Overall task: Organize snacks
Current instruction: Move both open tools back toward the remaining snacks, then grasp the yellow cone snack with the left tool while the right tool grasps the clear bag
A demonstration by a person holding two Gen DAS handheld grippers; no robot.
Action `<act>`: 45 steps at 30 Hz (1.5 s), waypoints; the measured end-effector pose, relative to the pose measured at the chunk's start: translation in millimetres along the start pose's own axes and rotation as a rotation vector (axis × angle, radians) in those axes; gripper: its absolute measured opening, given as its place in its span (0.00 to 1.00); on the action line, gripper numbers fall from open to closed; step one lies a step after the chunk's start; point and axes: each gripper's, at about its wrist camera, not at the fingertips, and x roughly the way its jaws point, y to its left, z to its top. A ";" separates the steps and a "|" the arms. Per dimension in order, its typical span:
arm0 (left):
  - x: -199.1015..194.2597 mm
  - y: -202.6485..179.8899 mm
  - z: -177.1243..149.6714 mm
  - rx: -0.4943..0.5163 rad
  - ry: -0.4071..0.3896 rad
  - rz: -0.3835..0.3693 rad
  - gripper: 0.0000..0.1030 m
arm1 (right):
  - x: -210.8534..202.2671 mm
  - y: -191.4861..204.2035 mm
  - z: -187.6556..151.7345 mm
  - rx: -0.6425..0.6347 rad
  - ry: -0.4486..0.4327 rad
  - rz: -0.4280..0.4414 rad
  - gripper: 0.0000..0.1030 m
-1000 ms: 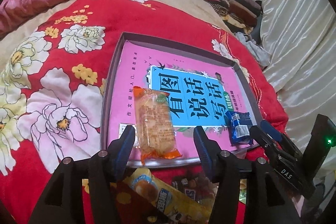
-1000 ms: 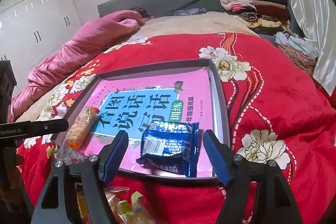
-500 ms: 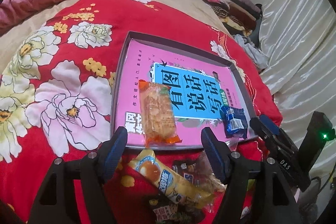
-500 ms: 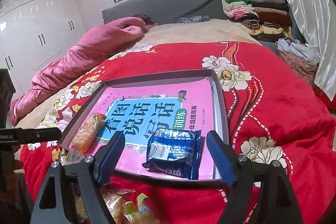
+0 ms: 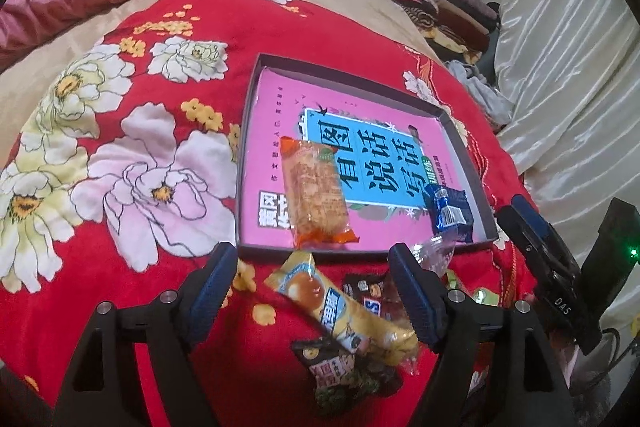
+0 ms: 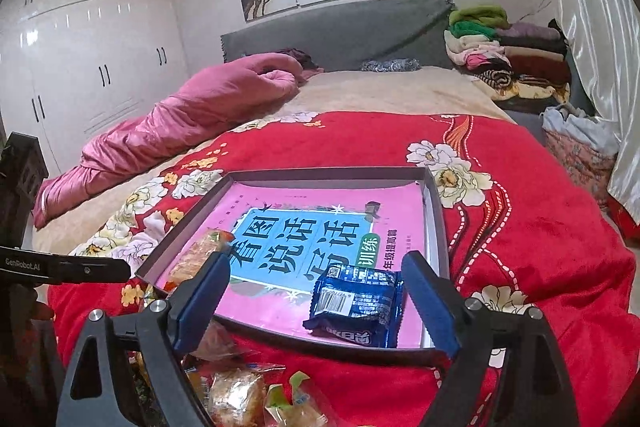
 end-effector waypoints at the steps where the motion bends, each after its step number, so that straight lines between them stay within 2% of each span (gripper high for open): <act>1: 0.1 0.1 -0.8 -0.001 0.004 0.000 0.77 | -0.8 1.4 -0.3 -0.005 0.001 0.001 0.85; 14: -1.2 -0.8 -15.0 -0.021 0.052 -0.018 0.77 | -13.1 19.6 -12.8 -0.046 0.032 0.027 0.85; 25: 5.1 -1.7 -26.9 -0.028 0.099 -0.032 0.77 | -13.0 49.1 -28.8 -0.101 0.100 0.051 0.85; 36: 20.9 14.2 -32.8 -0.144 0.156 -0.117 0.76 | -3.2 65.2 -40.2 -0.119 0.164 0.046 0.85; 45: 32.4 15.8 -32.4 -0.185 0.170 -0.165 0.76 | 13.9 73.7 -45.4 -0.150 0.194 0.032 0.85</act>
